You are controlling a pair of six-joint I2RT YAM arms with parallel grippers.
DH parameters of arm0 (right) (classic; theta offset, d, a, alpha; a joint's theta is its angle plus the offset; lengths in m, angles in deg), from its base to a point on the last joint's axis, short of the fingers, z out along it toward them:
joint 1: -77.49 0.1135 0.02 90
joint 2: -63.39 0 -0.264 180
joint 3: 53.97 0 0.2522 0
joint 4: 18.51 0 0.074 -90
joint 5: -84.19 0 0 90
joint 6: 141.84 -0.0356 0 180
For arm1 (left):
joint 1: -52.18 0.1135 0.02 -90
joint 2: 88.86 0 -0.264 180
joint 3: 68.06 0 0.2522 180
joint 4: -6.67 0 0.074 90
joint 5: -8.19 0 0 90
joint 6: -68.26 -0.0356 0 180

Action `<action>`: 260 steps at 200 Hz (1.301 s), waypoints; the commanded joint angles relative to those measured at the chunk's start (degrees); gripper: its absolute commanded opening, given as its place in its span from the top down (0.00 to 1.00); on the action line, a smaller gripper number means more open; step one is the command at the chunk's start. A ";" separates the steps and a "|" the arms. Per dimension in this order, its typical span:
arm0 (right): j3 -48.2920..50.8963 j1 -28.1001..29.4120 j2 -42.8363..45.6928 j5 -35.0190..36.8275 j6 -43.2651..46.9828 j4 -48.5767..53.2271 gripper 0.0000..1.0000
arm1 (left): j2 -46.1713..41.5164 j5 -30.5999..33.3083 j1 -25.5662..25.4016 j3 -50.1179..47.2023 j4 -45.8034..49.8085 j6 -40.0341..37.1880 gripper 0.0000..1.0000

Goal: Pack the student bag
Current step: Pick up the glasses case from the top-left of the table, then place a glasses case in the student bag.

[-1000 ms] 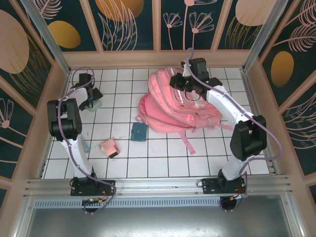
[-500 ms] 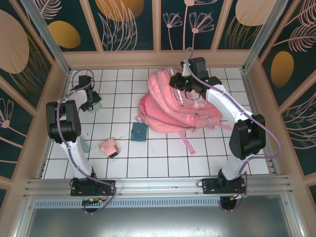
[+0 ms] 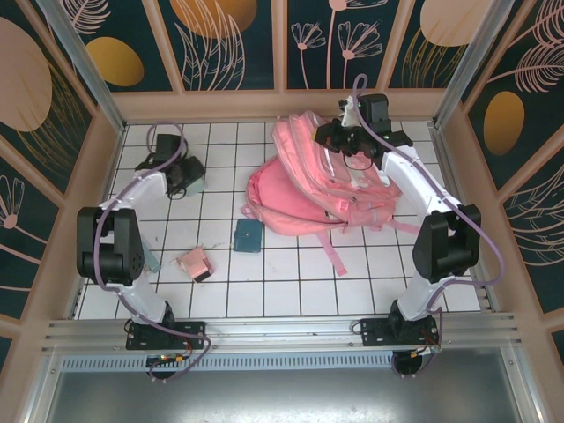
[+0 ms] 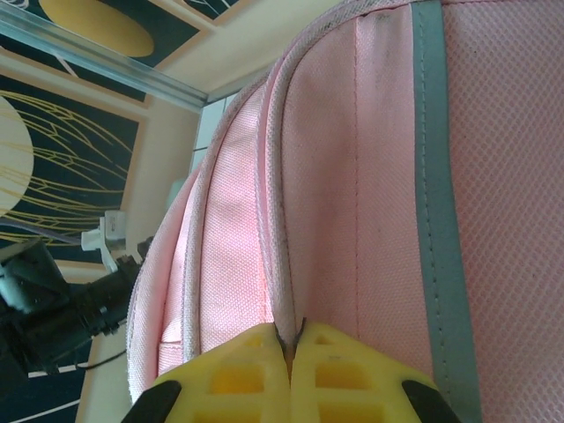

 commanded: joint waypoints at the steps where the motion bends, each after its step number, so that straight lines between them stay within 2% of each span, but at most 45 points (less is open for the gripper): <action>1: -2.37 -0.91 2.08 -4.11 -1.53 -8.01 1.00 | -3.84 -2.72 -5.66 -0.52 -2.93 3.87 0.33; 81: 2.23 -3.38 3.95 -7.34 -7.16 -13.74 1.00 | -0.32 -2.26 -26.11 2.76 -12.08 13.43 0.34; 117: 2.53 -3.52 4.05 -7.62 -7.70 -14.00 1.00 | 8.18 -2.52 -32.75 7.86 -13.74 15.35 0.33; 179: 3.26 -3.48 4.08 -8.00 -7.97 -14.37 1.00 | 18.45 -2.77 -38.81 17.15 -12.78 16.60 0.33; 234: 3.43 -3.55 3.97 -8.13 -7.84 -14.27 1.00 | 21.23 -2.10 -40.11 16.14 -12.42 17.96 0.33; 260: 3.46 -3.54 3.69 -8.47 -8.17 -14.59 1.00 | 21.78 -1.94 -40.21 16.37 -11.80 17.58 0.29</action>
